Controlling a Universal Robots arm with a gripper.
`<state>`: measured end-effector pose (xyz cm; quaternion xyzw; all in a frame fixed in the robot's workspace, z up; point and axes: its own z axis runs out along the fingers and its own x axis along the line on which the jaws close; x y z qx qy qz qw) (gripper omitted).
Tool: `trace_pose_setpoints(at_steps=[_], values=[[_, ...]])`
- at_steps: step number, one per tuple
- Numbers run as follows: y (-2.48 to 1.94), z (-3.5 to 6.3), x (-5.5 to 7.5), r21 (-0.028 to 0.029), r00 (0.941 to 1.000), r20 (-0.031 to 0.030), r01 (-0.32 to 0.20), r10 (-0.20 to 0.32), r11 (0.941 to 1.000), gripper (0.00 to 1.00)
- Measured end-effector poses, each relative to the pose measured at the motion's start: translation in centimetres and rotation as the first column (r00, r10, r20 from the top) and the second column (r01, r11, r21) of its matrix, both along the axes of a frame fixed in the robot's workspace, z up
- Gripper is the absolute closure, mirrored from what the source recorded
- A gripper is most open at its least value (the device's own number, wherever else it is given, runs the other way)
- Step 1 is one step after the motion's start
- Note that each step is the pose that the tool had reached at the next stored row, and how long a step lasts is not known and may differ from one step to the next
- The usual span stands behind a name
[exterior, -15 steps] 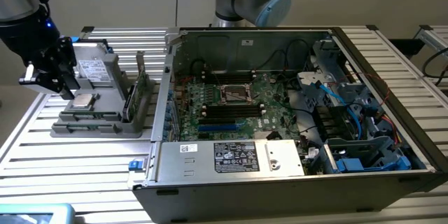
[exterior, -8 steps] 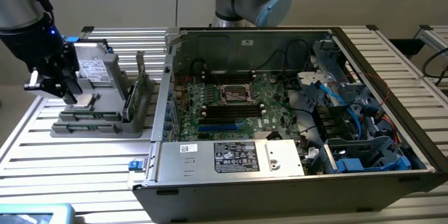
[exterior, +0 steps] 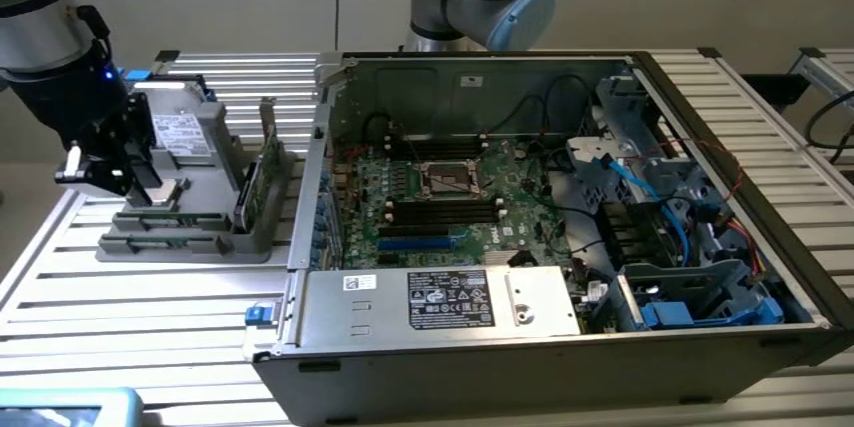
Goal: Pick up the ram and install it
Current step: 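Pick up the ram and move it above insertion slot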
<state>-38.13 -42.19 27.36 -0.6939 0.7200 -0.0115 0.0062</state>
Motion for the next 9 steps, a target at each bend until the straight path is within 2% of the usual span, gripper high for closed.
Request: trace_pose_setpoints(at_steps=[5, 9], values=[[-0.21, -0.42, 0.0, -0.0127, 1.0000, 0.0000, 0.000, 0.000, 0.9999, 0.64], [-0.21, -1.11, 0.0, -0.0138, 1.0000, 0.0023, 0.000, 0.000, 0.9999, 0.64]])
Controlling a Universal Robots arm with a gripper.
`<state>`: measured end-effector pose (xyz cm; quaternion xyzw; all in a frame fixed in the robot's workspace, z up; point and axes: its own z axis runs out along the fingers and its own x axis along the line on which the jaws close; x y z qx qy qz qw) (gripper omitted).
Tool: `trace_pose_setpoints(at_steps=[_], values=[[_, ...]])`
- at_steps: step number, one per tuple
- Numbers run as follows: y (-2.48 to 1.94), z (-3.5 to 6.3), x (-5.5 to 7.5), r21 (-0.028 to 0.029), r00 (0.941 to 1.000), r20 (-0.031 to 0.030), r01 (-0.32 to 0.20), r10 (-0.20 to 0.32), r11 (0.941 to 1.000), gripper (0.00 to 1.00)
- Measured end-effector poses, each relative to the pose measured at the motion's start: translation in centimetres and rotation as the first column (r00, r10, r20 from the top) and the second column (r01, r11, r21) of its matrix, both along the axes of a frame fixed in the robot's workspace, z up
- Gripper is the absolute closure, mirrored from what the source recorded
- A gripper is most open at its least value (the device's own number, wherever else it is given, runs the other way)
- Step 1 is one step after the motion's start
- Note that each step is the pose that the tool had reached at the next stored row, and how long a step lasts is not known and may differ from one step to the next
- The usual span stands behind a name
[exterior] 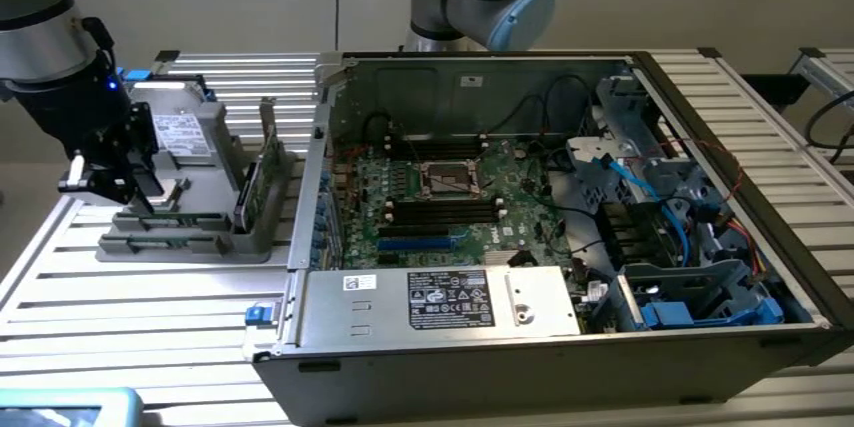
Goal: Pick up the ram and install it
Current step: 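Pick up the ram and move it above insertion slot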
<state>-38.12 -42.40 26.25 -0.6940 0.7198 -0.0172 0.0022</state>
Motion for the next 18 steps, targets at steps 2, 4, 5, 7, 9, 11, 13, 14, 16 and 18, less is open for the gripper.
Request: trace_pose_setpoints(at_steps=[2, 4, 5, 7, 9, 11, 13, 14, 16, 18], values=[[0.00, -0.35, 0.0, -0.0007, 1.0000, 0.0006, 0.000, 0.000, 1.0000, 0.64], [0.00, -0.73, 0.0, -0.0013, 1.0000, 0.0007, 0.000, 0.000, 1.0000, 0.64], [0.00, -0.90, 0.0, -0.0015, 1.0000, 0.0007, 0.000, 0.000, 1.0000, 0.64], [0.00, -1.26, 0.0, -0.0016, 1.0000, 0.0007, 0.000, 0.000, 1.0000, 0.64], [0.00, -1.62, 0.0, -0.0017, 1.0000, 0.0008, 0.000, 0.000, 1.0000, 0.64], [0.00, -2.00, 0.0, -0.0018, 1.0000, 0.0008, 0.000, 0.000, 1.0000, 0.64], [-0.01, -2.35, 0.0, -0.0020, 1.0000, 0.0008, 0.000, 0.000, 1.0000, 0.64], [-0.01, -2.55, 0.0, -0.0021, 1.0000, 0.0008, 0.000, 0.000, 1.0000, 0.64], [-0.01, -2.91, 0.0, -0.0021, 1.0000, 0.0009, 0.000, 0.000, 1.0000, 0.64], [-0.02, -3.26, 0.0, -0.0022, 1.0000, 0.0007, 0.000, 0.000, 1.0000, 0.64]])
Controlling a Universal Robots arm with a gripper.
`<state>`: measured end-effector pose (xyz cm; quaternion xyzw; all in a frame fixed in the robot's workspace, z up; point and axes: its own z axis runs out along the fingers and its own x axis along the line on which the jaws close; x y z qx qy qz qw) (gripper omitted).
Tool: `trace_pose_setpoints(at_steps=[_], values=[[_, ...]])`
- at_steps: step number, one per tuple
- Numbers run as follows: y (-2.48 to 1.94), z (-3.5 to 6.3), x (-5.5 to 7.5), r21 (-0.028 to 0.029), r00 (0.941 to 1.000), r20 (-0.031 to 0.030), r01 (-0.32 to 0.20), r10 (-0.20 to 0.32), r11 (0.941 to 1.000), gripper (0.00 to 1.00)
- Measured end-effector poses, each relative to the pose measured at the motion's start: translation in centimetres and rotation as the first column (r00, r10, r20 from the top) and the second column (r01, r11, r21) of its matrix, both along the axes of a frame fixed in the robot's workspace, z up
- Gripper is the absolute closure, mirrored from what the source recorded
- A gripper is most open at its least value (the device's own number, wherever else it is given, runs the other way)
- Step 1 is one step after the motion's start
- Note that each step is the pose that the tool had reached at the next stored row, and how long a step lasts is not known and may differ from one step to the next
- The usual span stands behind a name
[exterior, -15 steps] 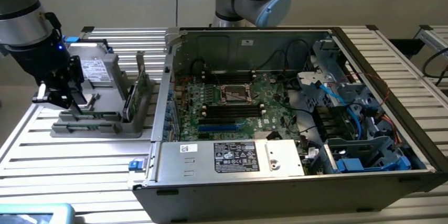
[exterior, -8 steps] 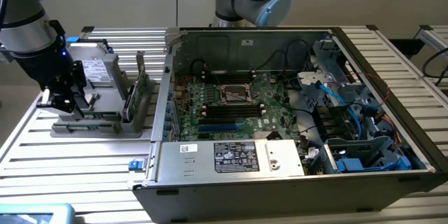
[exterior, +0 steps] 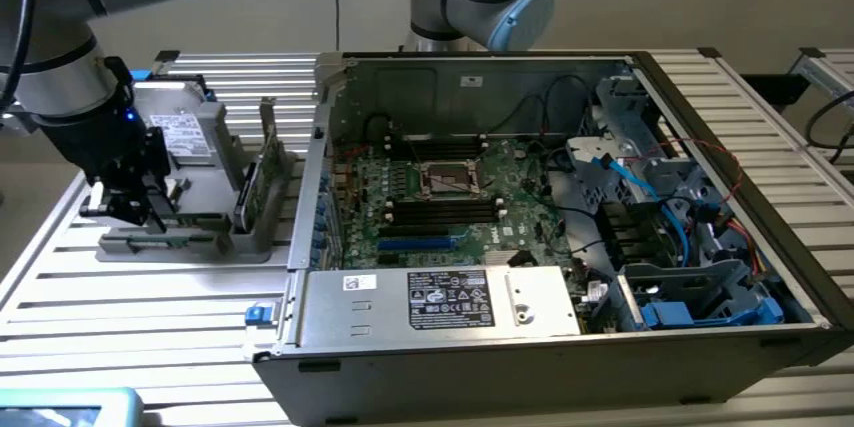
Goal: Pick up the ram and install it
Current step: 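Pick up the ram and move it above insertion slot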
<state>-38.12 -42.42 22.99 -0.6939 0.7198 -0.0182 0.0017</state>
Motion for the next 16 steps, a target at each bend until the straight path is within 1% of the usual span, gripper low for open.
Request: trace_pose_setpoints(at_steps=[4, 7, 11, 16], values=[[-0.07, -0.73, 0.0, 0.0001, 1.0000, 0.0001, 0.000, 0.000, 1.0000, 0.64], [-0.32, -1.10, 0.2, 0.0001, 1.0000, 0.0001, 0.000, 0.000, 1.0000, 0.64], [-0.32, -1.74, 0.2, -0.0001, 1.0000, 0.0001, 0.000, 0.000, 1.0000, 0.64], [-0.33, -2.17, 0.2, -0.0001, 1.0000, 0.0001, 0.000, 0.000, 1.0000, 0.64]])
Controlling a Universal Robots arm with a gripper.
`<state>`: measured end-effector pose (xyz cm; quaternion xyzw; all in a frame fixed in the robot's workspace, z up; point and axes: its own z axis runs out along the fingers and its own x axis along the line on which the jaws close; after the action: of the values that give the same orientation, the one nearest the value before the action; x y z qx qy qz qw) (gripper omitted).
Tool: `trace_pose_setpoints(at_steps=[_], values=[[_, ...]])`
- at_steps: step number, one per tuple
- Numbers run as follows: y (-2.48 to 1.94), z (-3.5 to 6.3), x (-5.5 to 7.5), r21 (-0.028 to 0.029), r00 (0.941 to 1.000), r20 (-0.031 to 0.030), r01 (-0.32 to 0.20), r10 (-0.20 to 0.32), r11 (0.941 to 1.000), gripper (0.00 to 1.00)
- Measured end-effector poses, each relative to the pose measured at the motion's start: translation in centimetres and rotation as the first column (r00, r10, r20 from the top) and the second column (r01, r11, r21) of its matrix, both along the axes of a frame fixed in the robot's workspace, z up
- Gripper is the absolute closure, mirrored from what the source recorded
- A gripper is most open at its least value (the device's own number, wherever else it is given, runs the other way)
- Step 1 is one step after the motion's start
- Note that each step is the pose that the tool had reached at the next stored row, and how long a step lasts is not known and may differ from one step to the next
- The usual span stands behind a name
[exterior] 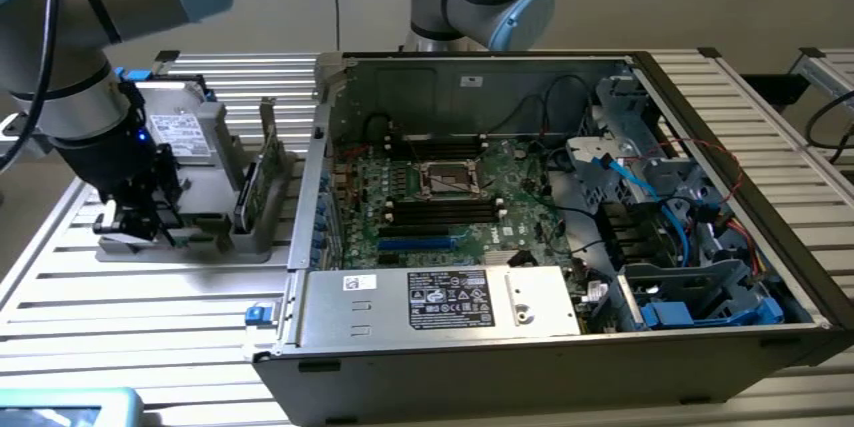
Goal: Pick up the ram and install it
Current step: 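Pick up the ram and move it above insertion slot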
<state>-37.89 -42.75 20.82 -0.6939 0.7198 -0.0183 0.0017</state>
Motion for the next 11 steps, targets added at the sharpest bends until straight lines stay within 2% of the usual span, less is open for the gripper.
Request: trace_pose_setpoints(at_steps=[11], values=[[0.00, -0.73, 0.00, 0.0000, 1.0000, -0.0001, 0.000, 0.000, 1.0000, 0.64]])
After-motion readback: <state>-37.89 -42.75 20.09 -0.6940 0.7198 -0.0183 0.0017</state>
